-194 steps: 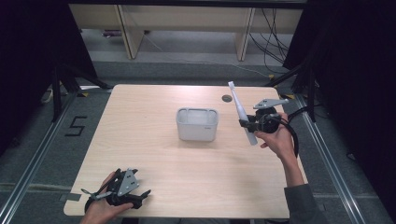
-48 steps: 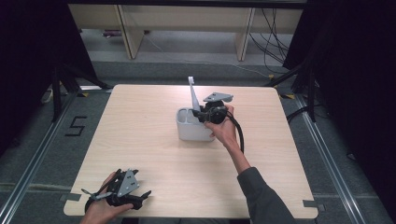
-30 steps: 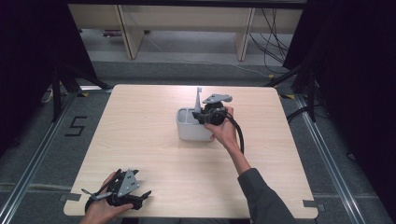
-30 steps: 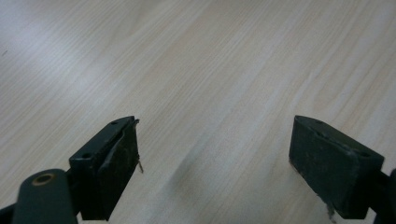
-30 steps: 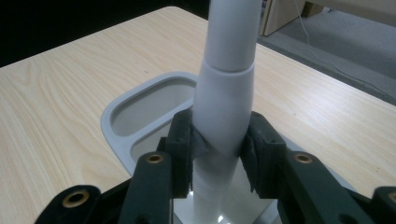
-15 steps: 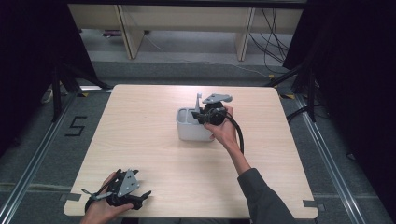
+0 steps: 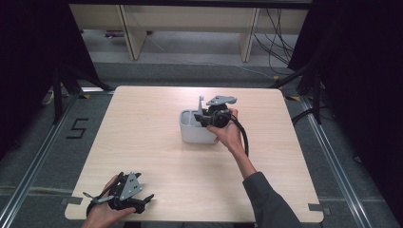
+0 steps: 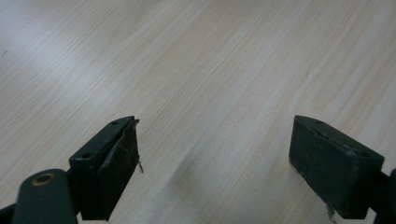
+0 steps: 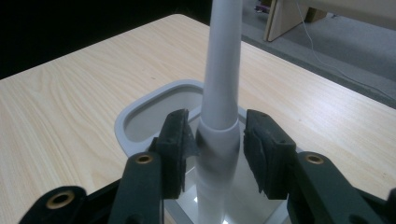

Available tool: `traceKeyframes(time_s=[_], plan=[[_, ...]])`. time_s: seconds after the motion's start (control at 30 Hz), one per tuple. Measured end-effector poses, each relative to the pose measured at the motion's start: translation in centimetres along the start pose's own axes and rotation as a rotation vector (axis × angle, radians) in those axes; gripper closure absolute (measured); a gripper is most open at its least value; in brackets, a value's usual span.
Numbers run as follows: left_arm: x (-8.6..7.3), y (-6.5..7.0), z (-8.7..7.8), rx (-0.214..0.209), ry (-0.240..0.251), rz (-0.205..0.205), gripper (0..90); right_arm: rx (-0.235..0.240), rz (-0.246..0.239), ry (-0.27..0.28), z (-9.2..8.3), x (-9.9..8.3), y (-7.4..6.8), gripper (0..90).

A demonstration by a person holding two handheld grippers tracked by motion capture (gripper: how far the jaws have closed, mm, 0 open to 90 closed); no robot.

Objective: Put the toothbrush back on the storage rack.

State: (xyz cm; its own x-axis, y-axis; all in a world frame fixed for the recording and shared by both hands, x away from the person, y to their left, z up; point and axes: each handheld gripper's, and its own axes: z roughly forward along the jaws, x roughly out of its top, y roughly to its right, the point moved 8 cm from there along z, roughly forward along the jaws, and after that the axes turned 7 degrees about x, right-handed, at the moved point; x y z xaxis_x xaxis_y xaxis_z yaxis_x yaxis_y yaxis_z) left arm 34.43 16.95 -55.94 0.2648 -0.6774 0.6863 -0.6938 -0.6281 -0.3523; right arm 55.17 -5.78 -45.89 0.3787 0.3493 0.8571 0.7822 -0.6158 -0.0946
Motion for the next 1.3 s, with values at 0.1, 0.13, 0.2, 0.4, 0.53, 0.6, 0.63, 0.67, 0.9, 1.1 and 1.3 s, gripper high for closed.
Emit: traceKeyframes(time_s=[0.1, 0.13, 0.2, 0.4, 0.53, 0.6, 0.63, 0.67, 0.9, 1.1, 1.3], plan=[[0.0, 0.0, 0.0, 0.000, 0.000, 0.001, 15.3, 0.013, -0.017, 0.005, 0.0, 0.1, -0.1, 55.3], [0.0, 0.0, 0.0, 0.000, 0.000, 0.001, 15.3, 0.013, 0.005, 0.007, -0.1, 0.1, -0.3, 54.5], [0.0, 0.0, 0.0, 0.000, 0.001, 0.000, 15.3, 0.008, -0.012, 0.005, -0.2, 0.2, -0.2, 51.7], [0.0, 0.0, 0.0, 0.002, 0.001, 0.000, 15.3, -0.002, -0.017, 0.009, -0.8, 0.2, 0.0, 46.7], [0.0, 0.0, -0.1, -0.005, -0.006, 0.001, 15.3, 0.000, -0.006, 0.011, -1.1, 0.1, 0.0, 45.4], [0.0, -0.1, -0.1, 0.002, -0.006, 0.003, 15.3, -0.012, -0.009, 0.014, -1.4, 0.2, 0.2, 44.8], [0.0, 0.0, 0.0, 0.003, -0.001, 0.000, 15.3, -0.007, 0.013, 0.017, -1.5, 0.1, 0.1, 44.7], [0.0, 0.0, 0.0, 0.003, 0.002, -0.001, 15.3, -0.008, 0.016, 0.014, -1.6, 0.1, 0.1, 44.4], [0.0, 0.0, 0.0, 0.001, 0.001, 0.000, 15.3, -0.005, 0.008, 0.022, -2.1, 0.1, 0.0, 42.1], [0.0, 0.0, 0.0, 0.001, 0.001, -0.001, 15.3, -0.014, -0.011, 0.024, -2.5, -0.1, 0.2, 40.3], [0.0, 0.0, 0.0, 0.001, 0.001, -0.001, 15.3, -0.018, -0.004, 0.019, -3.0, -0.3, 0.3, 37.9]])
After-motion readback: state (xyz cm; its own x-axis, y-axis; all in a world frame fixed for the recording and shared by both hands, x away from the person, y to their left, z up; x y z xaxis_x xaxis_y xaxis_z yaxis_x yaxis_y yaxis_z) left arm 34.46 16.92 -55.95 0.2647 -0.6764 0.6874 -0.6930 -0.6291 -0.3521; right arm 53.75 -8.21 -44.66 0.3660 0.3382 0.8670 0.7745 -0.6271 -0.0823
